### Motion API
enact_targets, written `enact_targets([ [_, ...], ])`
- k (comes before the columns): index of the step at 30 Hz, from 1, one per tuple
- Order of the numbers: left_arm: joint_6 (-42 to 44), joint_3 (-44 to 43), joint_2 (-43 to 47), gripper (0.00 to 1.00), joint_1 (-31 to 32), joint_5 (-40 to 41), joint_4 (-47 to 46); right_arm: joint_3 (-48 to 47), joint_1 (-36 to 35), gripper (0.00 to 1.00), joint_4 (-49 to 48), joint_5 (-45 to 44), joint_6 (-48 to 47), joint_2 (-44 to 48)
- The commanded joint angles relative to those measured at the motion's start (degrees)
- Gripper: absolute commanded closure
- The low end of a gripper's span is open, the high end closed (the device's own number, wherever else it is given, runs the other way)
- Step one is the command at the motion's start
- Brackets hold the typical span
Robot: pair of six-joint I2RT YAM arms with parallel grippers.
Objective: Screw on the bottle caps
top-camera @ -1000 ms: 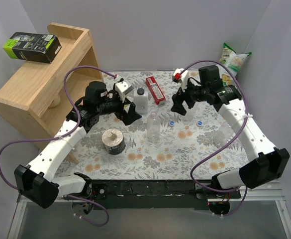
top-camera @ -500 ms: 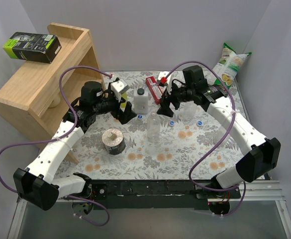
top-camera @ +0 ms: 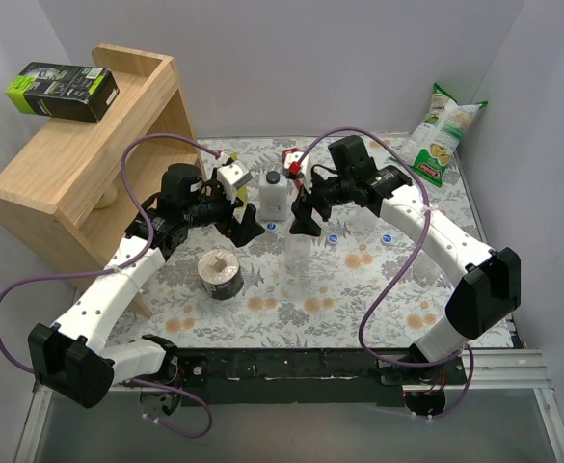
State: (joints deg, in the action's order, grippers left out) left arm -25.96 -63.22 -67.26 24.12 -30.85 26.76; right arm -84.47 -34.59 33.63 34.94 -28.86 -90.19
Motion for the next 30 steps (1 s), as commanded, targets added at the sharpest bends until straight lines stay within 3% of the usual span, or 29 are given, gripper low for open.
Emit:
enact_targets([
  [1, 0.55, 0.73, 2.49, 0.02, -0.12, -0.35, -0.66, 0.26, -0.65, 0.1, -2.16, 0.4, -1.11, -0.25],
  [11, 0.64, 2.57, 2.58, 0.02, -0.12, -0.7, -0.92, 3.25, -1.45, 0.25, -3.66, 0.39, -1.46, -0.25],
  [16, 0.82, 3.02, 2.58, 0.02, -0.12, -0.97, -1.19, 5.97, -1.62, 0.4, -7.08, -0.13, -0.58, 1.16],
  [17, 0.73, 3.28, 2.23, 0.02, -0.12, -1.23, -1.36, 6.07, -1.71, 0.46, -7.26, -0.13, -0.49, 1.16],
  [21, 0.47, 6.6, 1.7, 0.02, 0.31, -2.46, -3.29, 6.51, -1.71, 0.83, -7.35, 0.3, -0.23, 1.42],
  [26, 0.55, 14.52, 2.93, 0.02, 1.19, -6.76, -12.24, 1.78, -1.62, 0.99, -6.03, 0.83, 2.84, 3.0],
  [30, 0.82, 23.04, 6.18, 0.02, 1.63, -11.24, -28.38, -3.41, -1.62, 0.99, -1.82, 4.25, 4.51, 3.09],
])
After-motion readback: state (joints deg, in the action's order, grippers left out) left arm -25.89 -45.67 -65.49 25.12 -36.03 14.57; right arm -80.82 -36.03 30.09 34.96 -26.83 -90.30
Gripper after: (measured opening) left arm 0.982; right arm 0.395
